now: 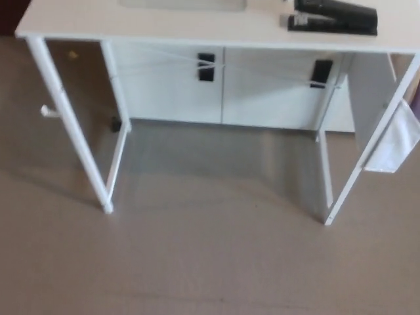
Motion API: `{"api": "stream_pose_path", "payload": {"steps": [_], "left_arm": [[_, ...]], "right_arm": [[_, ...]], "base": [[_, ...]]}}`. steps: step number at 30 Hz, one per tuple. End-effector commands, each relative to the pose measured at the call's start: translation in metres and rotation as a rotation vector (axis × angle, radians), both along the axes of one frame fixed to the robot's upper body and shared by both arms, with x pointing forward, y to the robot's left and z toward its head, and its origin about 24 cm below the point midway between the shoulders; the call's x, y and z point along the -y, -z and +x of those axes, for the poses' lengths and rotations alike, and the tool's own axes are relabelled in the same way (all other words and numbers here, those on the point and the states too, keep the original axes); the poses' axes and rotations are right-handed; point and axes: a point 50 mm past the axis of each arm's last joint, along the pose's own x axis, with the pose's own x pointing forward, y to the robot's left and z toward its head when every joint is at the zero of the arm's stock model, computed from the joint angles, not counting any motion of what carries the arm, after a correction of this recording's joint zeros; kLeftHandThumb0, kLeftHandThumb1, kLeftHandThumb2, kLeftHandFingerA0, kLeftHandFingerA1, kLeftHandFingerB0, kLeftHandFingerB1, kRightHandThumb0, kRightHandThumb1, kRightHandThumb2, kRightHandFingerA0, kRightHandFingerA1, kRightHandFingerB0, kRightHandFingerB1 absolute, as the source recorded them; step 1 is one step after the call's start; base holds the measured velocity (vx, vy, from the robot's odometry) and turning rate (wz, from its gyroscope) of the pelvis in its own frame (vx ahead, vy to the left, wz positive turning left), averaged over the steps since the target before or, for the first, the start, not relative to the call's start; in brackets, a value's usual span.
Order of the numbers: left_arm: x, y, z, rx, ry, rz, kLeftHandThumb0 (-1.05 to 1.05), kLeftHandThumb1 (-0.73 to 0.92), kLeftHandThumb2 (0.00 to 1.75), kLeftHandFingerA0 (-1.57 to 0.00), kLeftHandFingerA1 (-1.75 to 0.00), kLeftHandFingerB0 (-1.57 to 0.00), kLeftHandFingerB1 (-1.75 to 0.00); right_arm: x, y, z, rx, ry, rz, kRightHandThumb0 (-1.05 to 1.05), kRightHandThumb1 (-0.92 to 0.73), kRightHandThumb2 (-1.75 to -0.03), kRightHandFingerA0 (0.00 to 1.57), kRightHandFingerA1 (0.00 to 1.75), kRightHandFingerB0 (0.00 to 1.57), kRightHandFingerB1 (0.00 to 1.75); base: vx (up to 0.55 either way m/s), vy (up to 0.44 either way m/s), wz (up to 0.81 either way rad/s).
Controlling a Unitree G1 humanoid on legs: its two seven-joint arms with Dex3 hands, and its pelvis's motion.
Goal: The robot walks towards a desk on which a file tray is kept in the middle and a stapler is kept to its right. The robot lifts the stapler using its right hand and places it on the file tray.
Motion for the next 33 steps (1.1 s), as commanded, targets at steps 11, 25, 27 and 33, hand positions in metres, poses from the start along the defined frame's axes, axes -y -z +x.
{"api": "stream_pose_path", "payload": {"steps": [11,25,27,33], "left_arm": [[-0.006,-0.003,0.004,-0.004,-0.012,0.004,-0.55,0.86,0.66,-0.28,-0.4,-0.32,-0.37],[-0.006,-0.004,-0.003,-0.01,0.007,0.009,-0.63,0.73,1.03,-0.24,-0.52,-0.31,-0.52],[-0.005,-0.005,-0.002,-0.007,0.008,0.006,-0.61,0.72,1.03,-0.23,-0.52,-0.31,-0.53],[-0.005,-0.005,-0.001,0.002,0.004,0.003,-0.62,0.72,1.02,-0.22,-0.51,-0.31,-0.52]], "right_arm": [[0.0,-0.003,0.001,0.029,-0.025,-0.011,-0.48,-0.59,-0.6,0.08,0.23,0.13,0.26],[0.004,-0.007,-0.008,0.048,0.019,0.056,-0.29,-0.5,-0.98,0.02,0.52,0.0,0.49],[0.004,-0.007,-0.008,0.035,0.006,0.04,-0.3,-0.49,-0.98,0.02,0.52,0.0,0.49],[0.004,-0.007,-0.006,0.041,0.044,0.066,-0.31,-0.45,-0.97,0.03,0.52,0.0,0.49]], "base": [[0.38,-0.109,0.17],[0.29,0.02,-0.03],[0.42,0.13,-0.27],[0.11,0.074,-0.01]]}}
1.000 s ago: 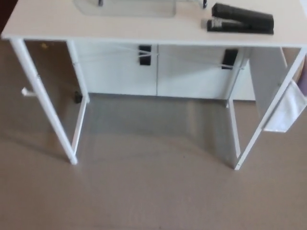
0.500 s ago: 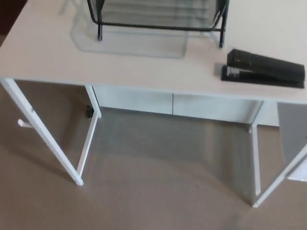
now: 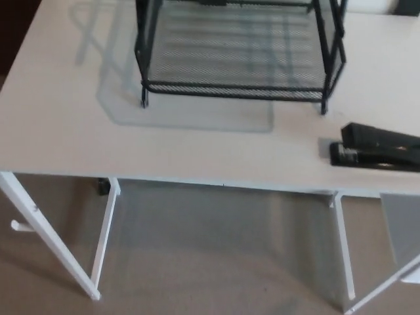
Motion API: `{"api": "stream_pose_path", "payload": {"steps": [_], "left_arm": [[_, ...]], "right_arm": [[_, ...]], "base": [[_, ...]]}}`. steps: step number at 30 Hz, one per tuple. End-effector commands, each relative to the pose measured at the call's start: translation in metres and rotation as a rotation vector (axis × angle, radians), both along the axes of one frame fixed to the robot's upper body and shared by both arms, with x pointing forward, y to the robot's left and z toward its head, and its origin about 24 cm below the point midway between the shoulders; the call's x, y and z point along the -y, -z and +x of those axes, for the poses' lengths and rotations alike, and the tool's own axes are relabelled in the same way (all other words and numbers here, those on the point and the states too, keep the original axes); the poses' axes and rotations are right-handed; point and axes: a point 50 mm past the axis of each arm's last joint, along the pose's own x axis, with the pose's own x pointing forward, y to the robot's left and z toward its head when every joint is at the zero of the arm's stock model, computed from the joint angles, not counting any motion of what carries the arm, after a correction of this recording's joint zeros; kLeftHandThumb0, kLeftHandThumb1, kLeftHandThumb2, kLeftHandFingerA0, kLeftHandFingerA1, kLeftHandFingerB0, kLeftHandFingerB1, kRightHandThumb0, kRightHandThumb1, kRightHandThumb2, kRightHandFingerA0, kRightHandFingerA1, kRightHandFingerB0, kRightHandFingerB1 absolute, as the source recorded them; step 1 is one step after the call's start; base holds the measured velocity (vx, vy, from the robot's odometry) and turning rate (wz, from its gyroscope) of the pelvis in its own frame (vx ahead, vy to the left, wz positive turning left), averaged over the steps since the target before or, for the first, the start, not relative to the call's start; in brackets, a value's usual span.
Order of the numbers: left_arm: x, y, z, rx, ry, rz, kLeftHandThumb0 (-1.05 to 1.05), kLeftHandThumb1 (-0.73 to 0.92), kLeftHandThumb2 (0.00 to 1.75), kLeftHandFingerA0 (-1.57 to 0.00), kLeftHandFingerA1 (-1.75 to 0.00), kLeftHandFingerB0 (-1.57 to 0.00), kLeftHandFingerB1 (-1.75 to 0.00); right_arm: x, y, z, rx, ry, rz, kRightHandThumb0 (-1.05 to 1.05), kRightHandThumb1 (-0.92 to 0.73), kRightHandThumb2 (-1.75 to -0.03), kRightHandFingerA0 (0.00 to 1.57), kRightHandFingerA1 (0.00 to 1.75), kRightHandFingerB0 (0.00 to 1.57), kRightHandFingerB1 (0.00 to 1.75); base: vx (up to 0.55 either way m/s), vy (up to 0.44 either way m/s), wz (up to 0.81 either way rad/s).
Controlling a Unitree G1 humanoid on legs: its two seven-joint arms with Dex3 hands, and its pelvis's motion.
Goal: The robot walks towards a desk on which a file tray is kept in the middle and a stapler is kept to its right. The robot lifts the stapler using its right hand and places it on the file tray.
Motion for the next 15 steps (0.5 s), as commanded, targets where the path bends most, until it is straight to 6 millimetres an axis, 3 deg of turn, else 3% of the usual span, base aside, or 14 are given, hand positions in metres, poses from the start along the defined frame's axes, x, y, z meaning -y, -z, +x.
{"api": "stream_pose_path", "payload": {"steps": [1,5,6,7,8,10,11,12,14,15], "left_arm": [[-0.004,0.0,-0.004,-0.006,-0.034,-0.006,-0.55,0.87,0.66,-0.29,-0.4,-0.34,-0.36],[-0.004,0.0,-0.004,-0.014,-0.01,-0.002,-0.55,0.88,0.66,-0.28,-0.39,-0.34,-0.36],[-0.004,0.0,-0.005,-0.016,-0.015,-0.003,-0.55,0.88,0.66,-0.28,-0.4,-0.34,-0.36],[-0.003,0.0,-0.005,-0.015,-0.012,-0.003,-0.54,0.88,0.66,-0.29,-0.4,-0.36,-0.38],[-0.003,0.0,-0.005,-0.01,-0.008,-0.003,-0.58,0.71,1.04,-0.21,-0.52,-0.33,-0.55],[-0.002,0.0,-0.006,-0.005,-0.003,-0.001,-0.59,0.71,1.03,-0.21,-0.52,-0.32,-0.54],[-0.002,0.0,-0.005,-0.005,-0.005,-0.001,-0.61,0.72,1.02,-0.22,-0.52,-0.31,-0.53],[-0.001,0.0,-0.005,-0.009,-0.005,0.0,-0.54,0.88,0.66,-0.29,-0.4,-0.34,-0.37],[-0.001,0.001,-0.005,-0.016,0.003,0.011,-0.54,0.89,0.66,-0.3,-0.4,-0.34,-0.37],[-0.001,0.001,-0.005,-0.013,0.001,0.009,-0.54,0.89,0.66,-0.3,-0.4,-0.34,-0.37]], "right_arm": [[0.004,-0.002,-0.004,0.004,0.047,0.015,-0.31,-0.45,-0.96,0.03,0.53,0.0,0.49],[0.004,-0.001,-0.005,0.019,0.051,0.024,-0.31,-0.45,-0.96,0.03,0.53,0.0,0.49],[0.004,-0.002,-0.003,-0.026,0.019,0.006,-0.52,-0.58,-0.6,0.08,0.33,0.12,0.24],[0.004,-0.004,-0.002,-0.012,0.032,0.039,-0.46,-0.38,-0.82,0.0,0.46,0.02,0.4],[0.004,-0.004,-0.001,0.001,0.043,0.038,-0.32,-0.46,-0.98,0.02,0.51,0.0,0.49],[0.003,-0.005,0.002,0.01,0.031,0.017,-0.3,-0.47,-0.97,0.02,0.51,0.0,0.49],[0.003,-0.006,0.002,0.015,0.033,0.016,-0.46,-0.58,-0.58,0.15,0.37,0.14,0.26],[0.003,-0.006,0.003,0.024,0.034,0.017,-0.51,-0.53,-0.68,0.12,0.42,0.14,0.33],[0.003,-0.007,0.004,-0.011,-0.012,-0.032,-0.51,-0.61,-0.59,0.16,0.36,0.13,0.26],[0.003,-0.008,0.006,-0.01,0.002,-0.022,-0.32,-0.47,-0.98,0.01,0.5,0.0,0.49]], "base": [[0.09,0.002,0.06],[0.1,-0.08,0.08],[0.1,-0.131,0.1],[0.04,-0.106,0.25],[0.0,-0.266,-0.14],[0.01,-0.224,0.1],[0.01,-0.216,-0.1],[0.08,-0.09,0.02],[0.09,-0.01,-0.06],[0.08,0.051,-0.08]]}}
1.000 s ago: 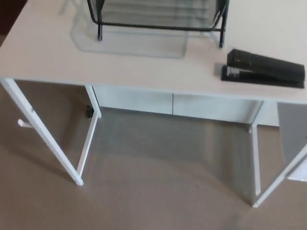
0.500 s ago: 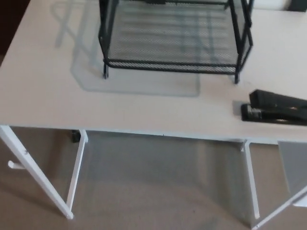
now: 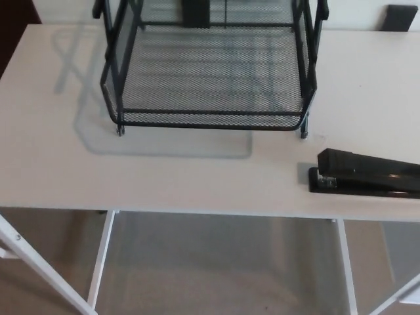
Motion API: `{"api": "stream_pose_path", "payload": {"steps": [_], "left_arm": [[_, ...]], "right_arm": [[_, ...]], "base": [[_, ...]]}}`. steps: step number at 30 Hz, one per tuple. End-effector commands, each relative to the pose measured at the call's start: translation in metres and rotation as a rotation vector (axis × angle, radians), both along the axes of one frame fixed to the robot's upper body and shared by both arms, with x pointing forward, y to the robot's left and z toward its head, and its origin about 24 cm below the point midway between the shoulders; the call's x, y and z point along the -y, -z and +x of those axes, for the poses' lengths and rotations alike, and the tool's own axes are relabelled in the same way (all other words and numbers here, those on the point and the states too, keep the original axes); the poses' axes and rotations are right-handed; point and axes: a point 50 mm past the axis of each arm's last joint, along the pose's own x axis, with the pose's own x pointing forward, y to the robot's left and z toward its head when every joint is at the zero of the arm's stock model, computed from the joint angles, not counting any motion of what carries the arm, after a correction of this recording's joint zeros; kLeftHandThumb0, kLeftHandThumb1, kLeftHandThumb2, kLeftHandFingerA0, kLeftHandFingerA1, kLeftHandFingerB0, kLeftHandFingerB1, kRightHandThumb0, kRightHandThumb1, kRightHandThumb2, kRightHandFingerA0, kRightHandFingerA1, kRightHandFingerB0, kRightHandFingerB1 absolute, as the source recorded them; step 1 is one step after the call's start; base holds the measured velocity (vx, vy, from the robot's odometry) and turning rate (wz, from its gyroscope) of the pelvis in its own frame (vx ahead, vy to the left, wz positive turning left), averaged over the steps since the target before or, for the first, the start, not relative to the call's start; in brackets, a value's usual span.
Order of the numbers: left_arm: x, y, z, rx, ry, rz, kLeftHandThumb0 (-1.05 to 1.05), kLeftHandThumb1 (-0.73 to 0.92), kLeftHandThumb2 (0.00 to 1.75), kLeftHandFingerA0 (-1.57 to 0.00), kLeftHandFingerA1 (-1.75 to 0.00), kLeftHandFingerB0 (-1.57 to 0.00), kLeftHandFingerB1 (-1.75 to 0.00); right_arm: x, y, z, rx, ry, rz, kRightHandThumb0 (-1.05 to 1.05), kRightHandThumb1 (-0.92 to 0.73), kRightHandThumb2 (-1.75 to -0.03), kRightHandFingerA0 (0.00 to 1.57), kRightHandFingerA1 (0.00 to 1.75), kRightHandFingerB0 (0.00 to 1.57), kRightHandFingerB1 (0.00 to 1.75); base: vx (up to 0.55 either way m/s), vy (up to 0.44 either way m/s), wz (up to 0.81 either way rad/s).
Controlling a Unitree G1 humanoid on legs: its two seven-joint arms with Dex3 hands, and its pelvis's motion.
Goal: The robot walks towards a desk on which a file tray is kept in the middle and a stapler is kept to its right. The robot lifts the stapler using its right hand and places it on the file tray.
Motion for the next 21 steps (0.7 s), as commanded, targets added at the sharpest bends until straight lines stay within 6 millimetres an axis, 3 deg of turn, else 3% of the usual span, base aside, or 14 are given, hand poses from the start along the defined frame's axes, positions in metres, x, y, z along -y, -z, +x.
{"api": "stream_pose_path", "payload": {"steps": [1,6,7,8,9,10,11,14,15,16,17,20,21], "left_arm": [[-0.003,-0.003,-0.002,-0.003,0.004,0.022,-0.54,0.89,0.66,-0.3,-0.4,-0.34,-0.37],[-0.005,-0.004,-0.001,-0.02,0.036,0.045,-0.55,0.89,0.67,-0.3,-0.4,-0.34,-0.37],[-0.007,-0.005,-0.002,-0.012,0.019,0.039,-0.64,0.74,1.04,-0.24,-0.52,-0.3,-0.52],[-0.007,-0.005,-0.002,-0.014,0.023,0.044,-0.64,0.74,1.04,-0.24,-0.52,-0.3,-0.52],[-0.007,-0.006,-0.002,0.006,-0.015,0.014,-0.54,0.87,0.66,-0.28,-0.42,-0.33,-0.38],[-0.007,-0.005,-0.003,0.005,-0.014,0.015,-0.54,0.87,0.66,-0.28,-0.42,-0.33,-0.38],[-0.008,-0.006,-0.003,0.012,-0.027,0.016,-0.61,0.71,1.03,-0.22,-0.52,-0.32,-0.53],[-0.014,-0.011,-0.005,0.055,-0.153,-0.005,-0.55,0.66,1.0,-0.32,-0.56,-0.21,-0.48],[-0.014,-0.014,-0.005,0.114,-0.183,-0.033,-0.51,0.83,0.64,-0.34,-0.43,-0.28,-0.36],[-0.017,-0.02,-0.002,0.165,-0.2,-0.026,-0.58,0.71,0.94,-0.3,-0.52,-0.22,-0.46],[-0.019,-0.022,-0.001,0.193,-0.228,-0.029,-0.54,0.85,0.65,-0.36,-0.43,-0.27,-0.35],[-0.025,-0.027,0.001,0.253,-0.301,-0.04,-0.53,0.85,0.65,-0.37,-0.42,-0.26,-0.35],[-0.029,-0.027,0.003,0.263,-0.342,-0.042,-0.54,0.84,0.65,-0.38,-0.41,-0.26,-0.34]], "right_arm": [[0.002,-0.005,0.004,-0.013,-0.011,-0.035,-0.32,-0.47,-0.98,0.01,0.5,0.0,0.49],[0.0,-0.005,0.006,0.027,-0.017,-0.037,-0.32,-0.45,-0.97,0.03,0.53,0.0,0.49],[0.0,-0.004,0.005,0.031,0.014,-0.021,-0.3,-0.47,-0.98,0.03,0.53,0.0,0.48],[0.0,-0.004,0.005,0.04,0.02,-0.022,-0.3,-0.47,-0.98,0.03,0.53,0.0,0.48],[0.001,-0.005,0.005,0.092,0.065,0.023,-0.28,-0.51,-0.98,0.04,0.53,0.0,0.48],[0.001,-0.005,0.004,0.091,0.066,0.024,-0.28,-0.51,-0.98,0.04,0.53,0.0,0.48],[0.005,-0.013,0.003,0.292,0.22,0.161,-0.29,-0.57,-0.57,0.16,0.46,0.13,0.28],[0.007,-0.022,0.008,0.375,0.286,0.186,-0.3,-0.6,-0.6,0.25,0.5,0.1,0.23],[0.01,-0.03,0.011,0.468,0.332,0.304,-0.3,-0.58,-0.69,0.1,0.54,0.05,0.2],[0.015,-0.048,0.017,0.534,0.257,0.199,-0.43,-0.56,-0.71,0.19,0.56,0.07,0.21],[0.017,-0.058,0.021,0.565,0.235,0.147,-0.42,-0.57,-0.61,0.25,0.54,0.1,0.22],[0.021,-0.079,0.028,0.635,0.24,0.109,-0.47,-0.56,-0.58,0.24,0.47,0.12,0.27],[0.022,-0.09,0.031,0.658,0.21,0.09,-0.55,-0.4,-0.74,0.19,0.53,0.07,0.39]], "base": [[0.08,0.055,-0.1],[0.06,0.174,-0.07],[0.05,0.287,-0.14],[0.05,0.264,-0.29],[0.05,0.255,0.28],[0.05,0.169,0.02],[0.07,0.11,0.14],[0.02,-0.009,0.04],[0.06,-0.028,0.12],[0.0,0.0,0.0],[0.06,-0.035,0.09],[0.0,0.0,0.0],[0.0,0.0,0.0]]}}
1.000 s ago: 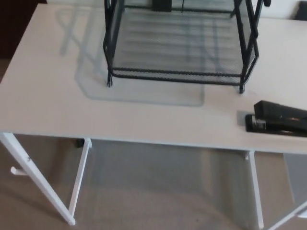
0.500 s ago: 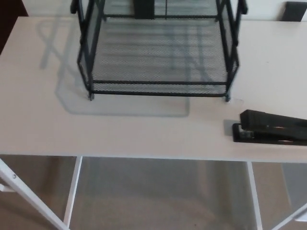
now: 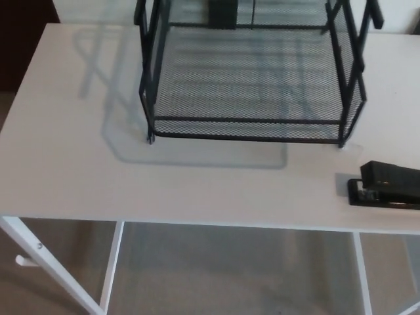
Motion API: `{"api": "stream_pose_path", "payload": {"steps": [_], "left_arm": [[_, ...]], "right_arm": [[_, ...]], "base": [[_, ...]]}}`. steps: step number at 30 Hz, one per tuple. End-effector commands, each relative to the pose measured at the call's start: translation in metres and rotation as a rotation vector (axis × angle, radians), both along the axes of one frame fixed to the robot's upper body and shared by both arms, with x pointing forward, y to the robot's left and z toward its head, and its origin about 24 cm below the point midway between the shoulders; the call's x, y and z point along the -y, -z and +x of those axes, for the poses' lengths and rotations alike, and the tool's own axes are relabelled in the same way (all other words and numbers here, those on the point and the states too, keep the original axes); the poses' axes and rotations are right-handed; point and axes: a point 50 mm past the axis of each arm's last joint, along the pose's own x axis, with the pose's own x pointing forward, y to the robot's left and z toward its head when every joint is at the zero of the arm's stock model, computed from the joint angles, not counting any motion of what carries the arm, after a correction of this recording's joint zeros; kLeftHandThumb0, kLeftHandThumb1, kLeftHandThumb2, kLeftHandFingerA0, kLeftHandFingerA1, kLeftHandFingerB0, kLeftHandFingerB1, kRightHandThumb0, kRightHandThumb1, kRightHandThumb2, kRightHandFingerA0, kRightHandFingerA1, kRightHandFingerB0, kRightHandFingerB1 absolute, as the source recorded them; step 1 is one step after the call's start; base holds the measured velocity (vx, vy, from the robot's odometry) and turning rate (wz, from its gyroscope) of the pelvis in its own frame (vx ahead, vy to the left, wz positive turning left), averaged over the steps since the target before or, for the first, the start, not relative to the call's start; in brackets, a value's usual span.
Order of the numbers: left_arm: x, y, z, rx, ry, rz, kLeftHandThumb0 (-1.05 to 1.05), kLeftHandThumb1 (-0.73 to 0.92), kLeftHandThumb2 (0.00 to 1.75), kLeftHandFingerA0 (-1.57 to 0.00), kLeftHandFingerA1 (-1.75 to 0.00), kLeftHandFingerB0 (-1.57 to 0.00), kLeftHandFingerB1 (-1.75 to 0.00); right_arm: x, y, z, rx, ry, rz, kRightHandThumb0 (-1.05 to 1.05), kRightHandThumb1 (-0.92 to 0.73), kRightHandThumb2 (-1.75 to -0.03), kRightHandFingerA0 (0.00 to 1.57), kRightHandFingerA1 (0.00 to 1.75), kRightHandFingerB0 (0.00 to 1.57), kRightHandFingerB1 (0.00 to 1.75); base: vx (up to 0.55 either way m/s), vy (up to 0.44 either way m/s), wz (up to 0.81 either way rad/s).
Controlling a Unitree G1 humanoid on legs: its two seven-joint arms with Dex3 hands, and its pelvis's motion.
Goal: The robot walks towards a desk on which a file tray is kept in the middle and a stapler is kept to its right. The robot lifts the stapler using its right hand and places it on the file tray.
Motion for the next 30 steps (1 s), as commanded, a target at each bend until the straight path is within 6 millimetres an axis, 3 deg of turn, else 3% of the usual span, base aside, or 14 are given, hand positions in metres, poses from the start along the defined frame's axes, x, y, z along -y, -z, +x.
{"api": "stream_pose_path", "payload": {"steps": [1,2,9,11,13,14,15,16,17,23,24,28,29,30], "left_arm": [[-0.024,-0.014,-0.007,0.144,-0.252,-0.061,-0.59,0.69,0.94,-0.31,-0.53,-0.19,-0.46],[-0.026,-0.015,-0.008,0.143,-0.249,-0.047,-0.55,0.85,0.65,-0.39,-0.42,-0.24,-0.34],[-0.02,-0.027,-0.001,0.179,-0.211,-0.06,-0.58,0.87,0.66,-0.35,-0.5,-0.31,-0.37],[-0.018,-0.026,-0.001,0.17,-0.198,-0.058,-0.56,0.87,0.66,-0.36,-0.48,-0.31,-0.36],[-0.016,-0.026,0.0,0.178,-0.214,-0.07,-0.55,0.85,0.65,-0.36,-0.52,-0.31,-0.38],[-0.016,-0.026,0.0,0.175,-0.204,-0.065,-0.56,0.85,0.65,-0.35,-0.5,-0.3,-0.38],[-0.016,-0.026,0.0,0.167,-0.199,-0.059,-0.56,0.85,0.65,-0.37,-0.51,-0.31,-0.39],[-0.016,-0.027,0.0,0.156,-0.189,-0.048,-0.57,0.86,0.65,-0.37,-0.49,-0.29,-0.38],[-0.016,-0.027,-0.001,0.152,-0.189,-0.046,-0.57,0.86,0.65,-0.37,-0.48,-0.29,-0.37],[-0.014,-0.023,-0.002,0.153,-0.201,-0.06,-0.56,0.85,0.65,-0.38,-0.47,-0.32,-0.37],[-0.015,-0.023,-0.002,0.156,-0.202,-0.065,-0.59,0.8,0.68,-0.35,-0.48,-0.29,-0.38],[-0.014,-0.022,-0.004,0.152,-0.202,-0.067,-0.58,0.79,0.67,-0.35,-0.48,-0.3,-0.38],[-0.014,-0.021,-0.005,0.137,-0.184,-0.06,-0.56,0.86,0.65,-0.37,-0.46,-0.29,-0.36],[-0.014,-0.02,-0.005,0.131,-0.18,-0.059,-0.57,0.86,0.65,-0.36,-0.47,-0.3,-0.36]], "right_arm": [[0.009,-0.062,0.017,0.248,-0.005,-0.067,-0.59,-0.4,-0.73,0.21,0.52,0.09,0.39],[0.008,-0.073,0.019,0.272,-0.031,-0.084,-0.61,-0.4,-0.74,0.24,0.53,0.1,0.39],[0.003,-0.117,0.028,0.374,-0.066,-0.204,-0.54,-0.4,-0.71,0.24,0.51,0.14,0.38],[0.0,-0.133,0.033,0.397,-0.088,-0.232,-0.75,-0.41,-0.77,0.37,0.63,0.21,0.53],[-0.015,-0.15,0.041,0.398,-0.16,-0.323,-0.77,-0.36,-0.79,0.44,0.77,0.27,0.68],[-0.021,-0.155,0.044,0.423,-0.198,-0.319,-0.78,-0.46,-0.56,0.43,0.8,0.27,0.7],[-0.029,-0.161,0.048,0.435,-0.252,-0.312,-0.75,-0.36,-0.8,0.4,0.73,0.24,0.65],[-0.048,-0.167,0.056,0.434,-0.335,-0.316,-0.58,-0.47,-0.55,0.39,0.48,0.27,0.38],[-0.06,-0.17,0.059,0.427,-0.389,-0.313,-0.56,-0.38,-0.73,0.3,0.51,0.19,0.42],[-0.12,-0.17,0.071,0.222,-0.732,-0.37,-0.55,-0.43,-0.69,0.15,0.43,0.11,0.35],[-0.13,-0.164,0.072,0.197,-0.783,-0.385,-0.32,-0.37,-0.92,0.03,0.5,0.0,0.48],[-0.15,-0.147,0.077,0.125,-0.916,-0.504,-0.35,-0.32,-0.91,0.03,0.5,0.0,0.49],[-0.163,-0.134,0.082,0.058,-0.989,-0.527,-0.72,-0.43,-0.73,0.06,0.42,0.05,0.31],[-0.168,-0.129,0.084,0.038,-1.016,-0.521,-0.64,-0.37,-0.77,0.08,0.48,0.05,0.31]], "base": [[0.0,0.0,0.0],[0.0,0.0,0.0],[0.0,0.0,0.0],[0.0,0.0,0.0],[0.0,0.0,0.0],[0.0,0.0,0.0],[0.0,0.0,0.0],[0.0,0.0,0.0],[0.0,0.0,0.0],[0.0,0.0,0.0],[0.0,0.0,0.0],[0.0,0.0,0.0],[0.0,0.0,0.0],[0.0,0.0,0.0]]}}
